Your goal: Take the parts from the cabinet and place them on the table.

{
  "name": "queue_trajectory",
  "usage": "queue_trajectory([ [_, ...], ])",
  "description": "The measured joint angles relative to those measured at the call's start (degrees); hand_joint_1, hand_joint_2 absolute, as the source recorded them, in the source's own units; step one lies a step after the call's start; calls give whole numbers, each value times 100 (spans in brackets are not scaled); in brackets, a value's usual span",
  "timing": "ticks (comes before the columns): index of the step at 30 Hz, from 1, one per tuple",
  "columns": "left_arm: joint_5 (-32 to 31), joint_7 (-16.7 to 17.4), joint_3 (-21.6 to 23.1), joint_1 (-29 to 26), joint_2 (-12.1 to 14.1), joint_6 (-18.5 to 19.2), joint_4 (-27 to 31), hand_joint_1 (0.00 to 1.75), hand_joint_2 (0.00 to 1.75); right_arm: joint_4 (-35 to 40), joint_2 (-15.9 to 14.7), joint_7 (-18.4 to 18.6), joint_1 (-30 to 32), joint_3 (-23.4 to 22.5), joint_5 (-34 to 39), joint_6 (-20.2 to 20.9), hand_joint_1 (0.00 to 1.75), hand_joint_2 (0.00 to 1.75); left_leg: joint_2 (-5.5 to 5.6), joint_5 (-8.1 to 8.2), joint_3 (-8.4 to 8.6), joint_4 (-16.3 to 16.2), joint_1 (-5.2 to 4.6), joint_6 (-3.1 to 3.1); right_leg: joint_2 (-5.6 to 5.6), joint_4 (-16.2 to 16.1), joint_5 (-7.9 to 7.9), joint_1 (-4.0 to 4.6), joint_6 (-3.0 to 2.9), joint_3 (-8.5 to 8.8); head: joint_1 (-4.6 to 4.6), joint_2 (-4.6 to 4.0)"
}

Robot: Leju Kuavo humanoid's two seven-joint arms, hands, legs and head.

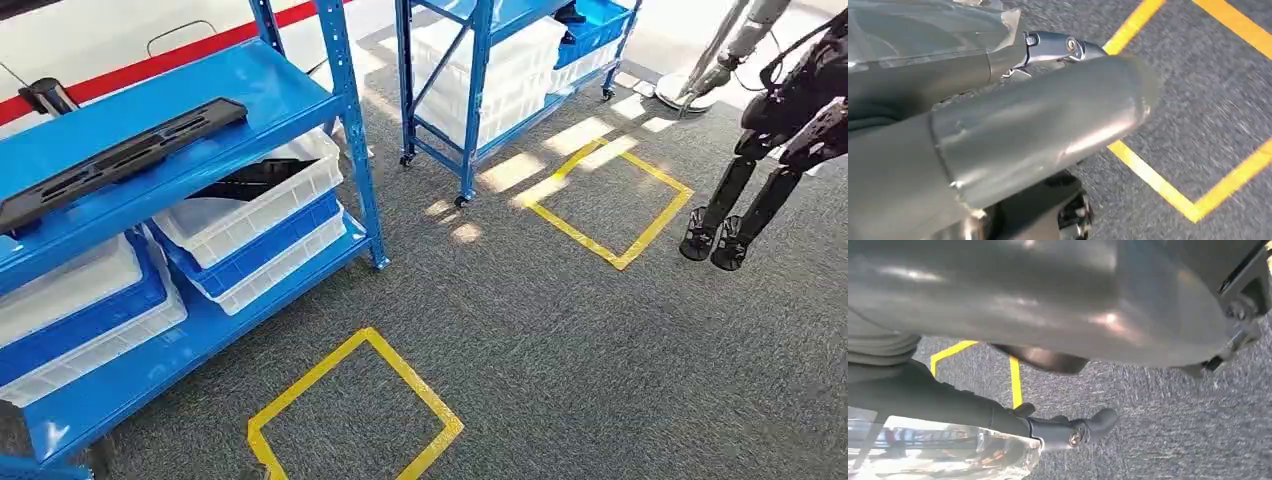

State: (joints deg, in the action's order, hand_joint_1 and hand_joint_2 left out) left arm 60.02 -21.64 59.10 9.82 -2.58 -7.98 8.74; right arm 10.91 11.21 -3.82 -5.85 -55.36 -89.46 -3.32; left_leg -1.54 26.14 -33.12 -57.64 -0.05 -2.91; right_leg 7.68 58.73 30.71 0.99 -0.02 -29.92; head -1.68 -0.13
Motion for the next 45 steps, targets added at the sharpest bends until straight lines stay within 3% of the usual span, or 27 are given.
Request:
queue_trajectory([
  [2, 0, 2, 0, 44, -9, 0, -2, 0, 0, -2, -2, -2, 19, 0, 0, 2, 0, 0, 112, -54, 23, 60, 13, -41, -551, 556, 285, -72, -13, -212, 15, 0],
  [5, 18, 57, 0, 89, -44, -103, -2, 0, 0, -2, -26, 11, 44, -2, 2, 2, 0, 0, 361, -67, 6, 54, 26, -43, -716, 1669, 639, -165, 35, -757, 17, 0],
  [7, 48, 101, 2, 92, -90, -175, -2, 0, 0, 0, -52, 20, 35, -2, 4, 6, 0, 0, 536, -69, 11, 37, 59, -15, -729, 1406, 404, -230, 200, -688, 11, 0],
  [9, 50, 111, 2, 107, -133, -192, 0, 0, 0, 0, -61, 20, 18, -2, 4, 17, 0, 0, 704, -46, 5, -18, 109, 70, -877, 439, -43, -323, 391, -270, 15, 0],
  [10, 52, 116, 2, 115, -135, -199, 0, 0, 0, -4, -57, 20, 29, -2, 4, 22, 0, 0, 770, -21, -41, -75, 115, 123, -1196, 89, -122, -393, 442, -145, 33, 0],
  [11, 52, 116, 2, 121, -133, -170, 0, 0, 0, -11, -48, 20, 25, -2, 2, 35, 0, 0, 836, 23, -100, -160, 78, 192, -1245, 82, -109, -336, 355, -168, 72, 0],
  [14, 50, 116, 2, 97, -85, -79, -2, 0, 0, -11, -55, 20, 3, -2, 4, 30, 0, 0, 938, -36, -133, -98, 113, 290, -1057, 110, -144, -287, 185, -149, 35, 0],
  [15, 50, 116, 2, 86, -54, -77, -2, 0, 0, -11, -33, 20, 1, 0, 4, 28, 0, 0, 930, -27, -151, -123, 142, 297, -979, 85, -168, -355, 137, -143, 37, 0],
  [17, 50, 100, 4, 105, -63, -61, -2, 0, 0, -11, -28, 17, 1, 0, 2, 24, 0, 0, 383, 268, -346, -566, 103, 331, -844, 76, -160, -321, 41, -127, -20, 0],
  [19, 48, 96, 4, 120, -57, -18, -2, 0, 0, -9, -31, 20, 35, 0, 2, 24, 0, 0, 240, 705, -795, -1475, 119, 363, -653, 78, -142, -263, -13, -130, -20, 0],
  [21, 46, 96, 4, 101, -57, 0, -2, 0, 0, -11, -39, 24, 40, 0, 2, 24, 0, 0, 200, 759, -1010, -1884, 123, 367, -486, 79, -127, -232, -33, -132, -20, 0],
  [22, 46, 96, 6, 93, -55, -2, -2, 0, 0, -11, -39, 22, 32, 0, 2, 26, 0, 0, 187, 603, -918, -1701, 121, 353, -418, 79, -117, -222, -44, -126, -18, 0],
  [24, 42, 96, 7, 96, -39, -2, -2, 0, 0, -11, -33, 22, 15, 0, 0, 30, 0, 0, 89, 147, -425, -789, 107, 283, -286, 76, -90, -201, -42, -90, -22, 0],
  [25, 42, 92, 7, 104, -33, -2, -2, 0, 0, -11, -28, 22, 8, 2, 0, 30, 0, 0, -177, 7, -144, -297, 67, 205, -232, 75, -77, -191, -39, -65, -22, 0],
  [26, 42, 92, 7, 116, -22, -2, -2, 0, 0, -11, -20, 20, 5, 2, -2, 35, 0, 0, -369, 94, -114, -232, 4, 158, -185, 77, -62, -147, -14, -61, -11, 0],
  [30, 42, 85, 7, 114, -17, -2, -2, 0, 0, -11, -6, 17, -10, 4, -2, 35, 0, 0, -91, 29, -117, -108, -32, 109, 58, 13, -31, -135, 84, 41, -20, 0],
  [31, 42, 83, 9, 93, -35, -2, 0, 0, 0, -7, -17, 17, -12, 9, -2, 35, 0, 0, -16, -39, -21, -18, 60, 105, -109, 93, 18, -140, 116, -18, 7, 0],
  [32, 42, 81, 9, 102, -28, -4, -2, 0, 0, -9, -17, 13, -11, 9, -2, 35, 0, 0, 55, -54, -1, 27, 54, 78, -435, 272, 110, -159, 113, -71, 13, 0],
  [33, 42, 79, 9, 118, -28, -4, -2, 0, 0, -9, -20, 13, -3, 9, -2, 35, 0, 0, 112, -63, -15, 25, 58, 59, -613, 661, 287, -157, 63, -274, 22, 0],
  [35, 42, 81, 9, 117, -37, -4, -2, 0, 0, -9, -26, 13, 20, 9, -2, 35, 0, 0, 291, -64, -26, 24, 58, 47, -700, 1463, 577, -194, 36, -699, 28, 0],
  [36, 42, 79, 9, 107, -37, -2, -2, 0, 0, -9, -37, 13, 39, 9, -2, 35, 0, 0, 390, -64, -24, 20, 61, 48, -709, 1600, 563, -195, 76, -786, 33, 0],
  [37, 42, 81, 9, 97, -37, -2, -2, 0, 0, -9, -57, 17, 50, 9, -2, 35, 0, 0, 491, -65, -22, 14, 70, 53, -714, 1452, 446, -213, 141, -743, 35, 0],
  [39, 44, 81, 9, 89, -46, -2, -2, 0, 0, -9, -72, 17, 38, 9, -2, 35, 0, 0, 672, -42, -24, -39, 115, 98, -789, 615, 27, -282, 308, -374, 28, 0],
  [40, 44, 81, 9, 90, -46, -2, -2, 0, 0, -9, -70, 17, 38, 9, -4, 35, 0, 0, 742, -8, -46, -98, 122, 150, -976, 162, -134, -344, 380, -175, 32, 0],
  [41, 52, 81, 7, 92, -22, -2, -2, 0, 0, -26, -35, 17, 44, 9, -4, 41, 0, 0, 803, 19, -91, -155, 79, 213, -1233, 207, -66, -311, 357, -221, 106, 0],
  [42, 52, 81, 9, 97, -26, -2, -2, 0, 0, -22, -52, 17, 37, 9, -4, 39, 0, 0, 853, 41, -134, -214, 83, 233, -1226, 175, -86, -333, 265, -200, 85, 0],
  [45, 52, 79, 7, 67, -6, -4, -4, 0, 0, -22, -30, 24, 25, 11, -4, 52, 0, 0, 1014, -25, -180, -158, 132, 288, -1042, 187, -109, -305, 169, -184, 57, 0],
])
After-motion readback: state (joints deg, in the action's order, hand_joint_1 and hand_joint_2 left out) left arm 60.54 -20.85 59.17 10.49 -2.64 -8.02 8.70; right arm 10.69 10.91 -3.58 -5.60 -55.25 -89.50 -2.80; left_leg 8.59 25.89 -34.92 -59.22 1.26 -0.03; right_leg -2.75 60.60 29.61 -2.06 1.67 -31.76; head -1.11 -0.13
